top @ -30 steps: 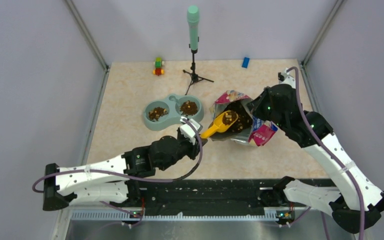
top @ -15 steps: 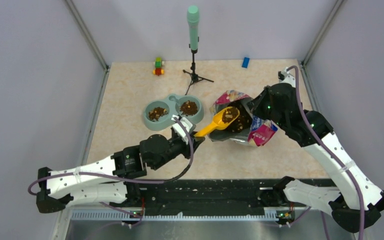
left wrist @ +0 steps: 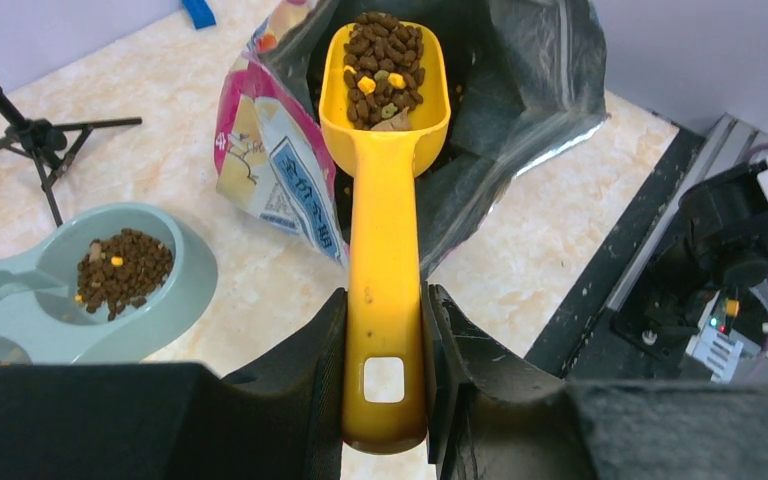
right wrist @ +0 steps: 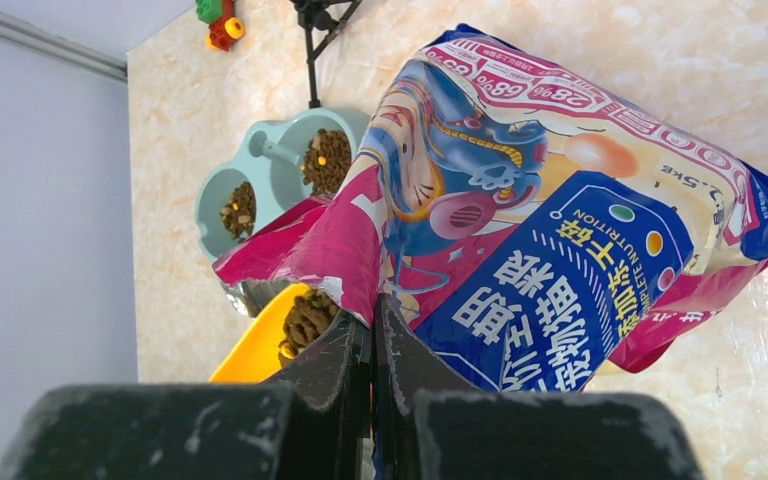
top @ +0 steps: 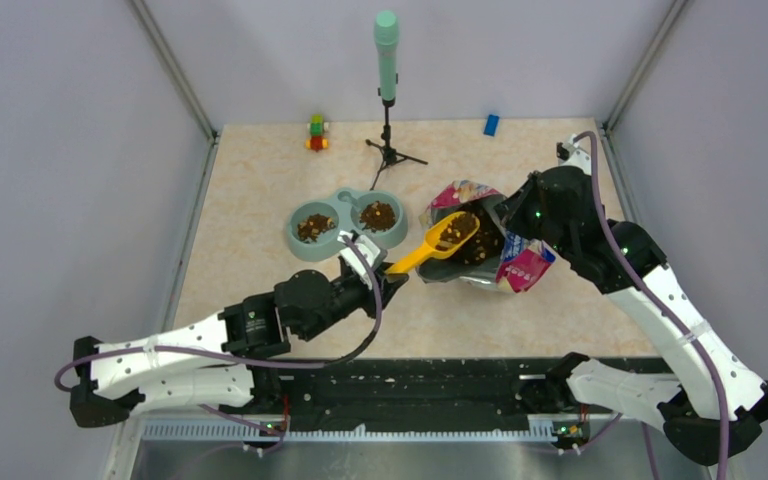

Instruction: Serve the pet food

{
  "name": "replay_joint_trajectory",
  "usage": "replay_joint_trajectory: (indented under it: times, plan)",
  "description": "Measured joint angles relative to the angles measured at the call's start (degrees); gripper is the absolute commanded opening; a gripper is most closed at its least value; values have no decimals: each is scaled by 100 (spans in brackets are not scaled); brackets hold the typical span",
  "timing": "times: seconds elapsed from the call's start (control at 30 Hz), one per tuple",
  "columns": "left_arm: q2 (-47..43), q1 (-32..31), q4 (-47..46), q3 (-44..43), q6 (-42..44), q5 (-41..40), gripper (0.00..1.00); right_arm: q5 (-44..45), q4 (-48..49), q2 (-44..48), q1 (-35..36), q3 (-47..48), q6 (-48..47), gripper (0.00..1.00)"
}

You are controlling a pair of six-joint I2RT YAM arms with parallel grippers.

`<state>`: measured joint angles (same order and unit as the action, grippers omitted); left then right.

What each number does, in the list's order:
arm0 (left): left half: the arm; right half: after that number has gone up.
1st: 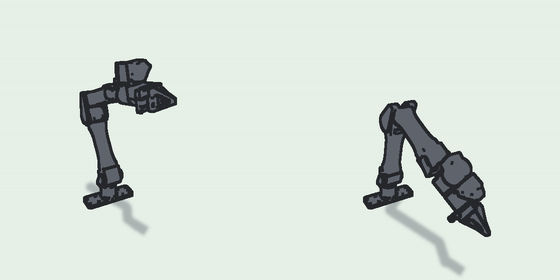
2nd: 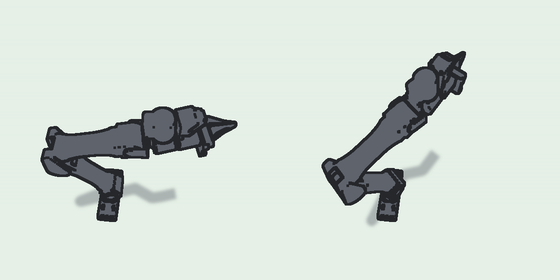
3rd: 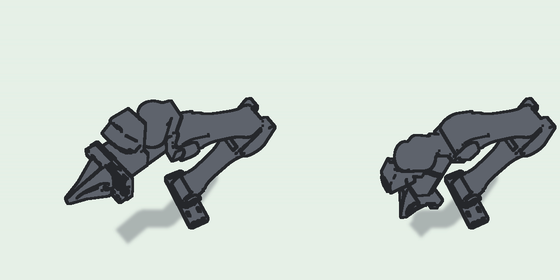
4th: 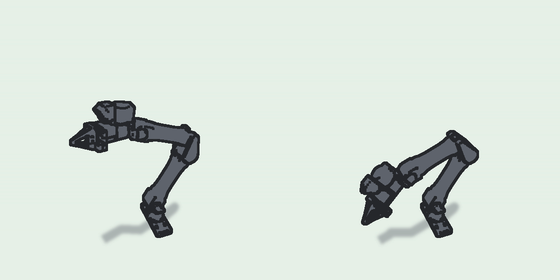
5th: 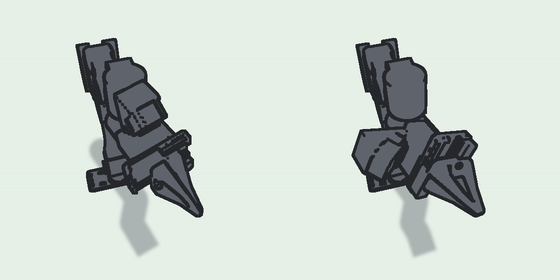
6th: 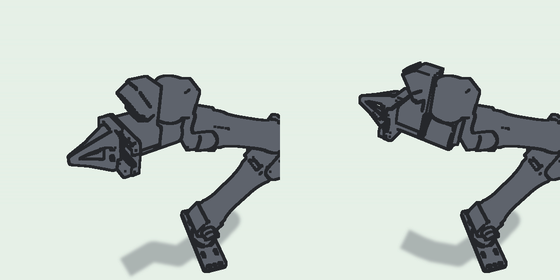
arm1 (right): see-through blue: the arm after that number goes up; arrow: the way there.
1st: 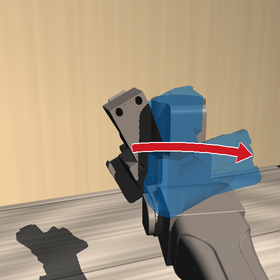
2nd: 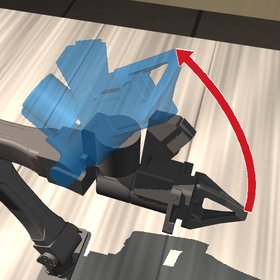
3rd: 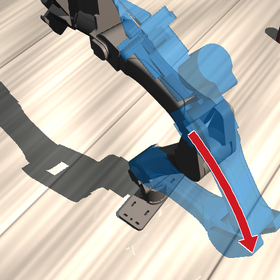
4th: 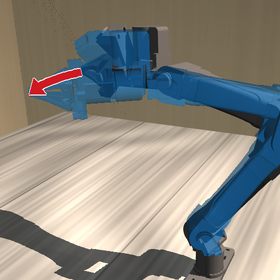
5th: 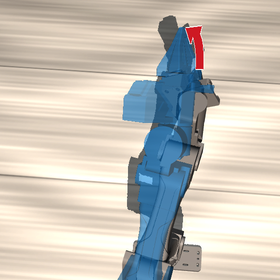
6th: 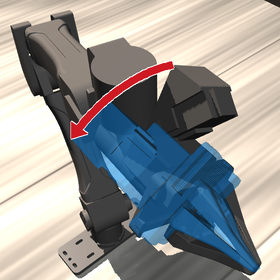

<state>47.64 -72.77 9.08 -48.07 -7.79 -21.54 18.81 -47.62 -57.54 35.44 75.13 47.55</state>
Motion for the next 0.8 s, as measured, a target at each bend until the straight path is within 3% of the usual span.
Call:
replay_joint_trajectory:
  times: [0.2, 0.33, 0.8]
  plan:
    - [249, -4, -988, 387, 173, -101, 0, 13, 0, 0, 0, 2, 0, 0]
    - [476, -11, -949, 417, 127, -83, 0, 24, -4, 0, 0, 4, 0, 0]
    - [-136, -15, -1222, 804, -101, -269, 0, 48, -44, 0, 0, 31, 4, 0]
